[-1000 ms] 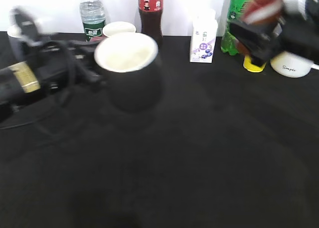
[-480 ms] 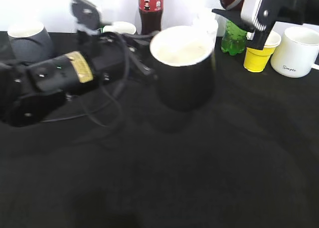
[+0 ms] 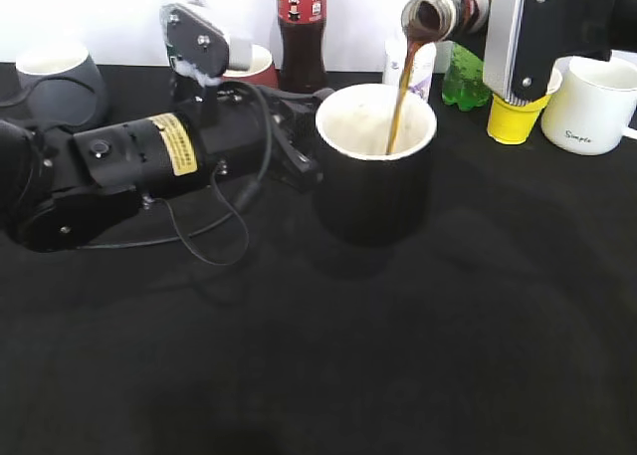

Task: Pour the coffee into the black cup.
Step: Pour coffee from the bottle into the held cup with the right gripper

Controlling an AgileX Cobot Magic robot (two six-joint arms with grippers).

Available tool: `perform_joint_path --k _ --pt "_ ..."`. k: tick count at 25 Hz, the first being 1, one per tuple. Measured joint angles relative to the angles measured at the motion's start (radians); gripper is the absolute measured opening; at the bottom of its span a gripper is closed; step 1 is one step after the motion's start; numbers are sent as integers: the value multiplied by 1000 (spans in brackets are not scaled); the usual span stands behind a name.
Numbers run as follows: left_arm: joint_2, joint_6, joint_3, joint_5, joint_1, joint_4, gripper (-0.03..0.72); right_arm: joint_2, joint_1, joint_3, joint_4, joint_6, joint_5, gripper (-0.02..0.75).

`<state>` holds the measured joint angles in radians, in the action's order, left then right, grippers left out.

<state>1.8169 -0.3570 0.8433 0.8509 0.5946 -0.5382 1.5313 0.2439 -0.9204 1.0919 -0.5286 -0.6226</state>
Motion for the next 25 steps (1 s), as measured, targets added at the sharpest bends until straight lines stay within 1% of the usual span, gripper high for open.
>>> perform_joint_path --k 10,18,25 --pt "1 0 0 -6 3 -4 48 3 0 0 8 -40 1 526" --pt "1 0 0 -21 3 -12 48 3 0 0 9 -124 1 526" --pt "1 0 0 -21 3 -14 48 3 0 0 9 -158 0 526"
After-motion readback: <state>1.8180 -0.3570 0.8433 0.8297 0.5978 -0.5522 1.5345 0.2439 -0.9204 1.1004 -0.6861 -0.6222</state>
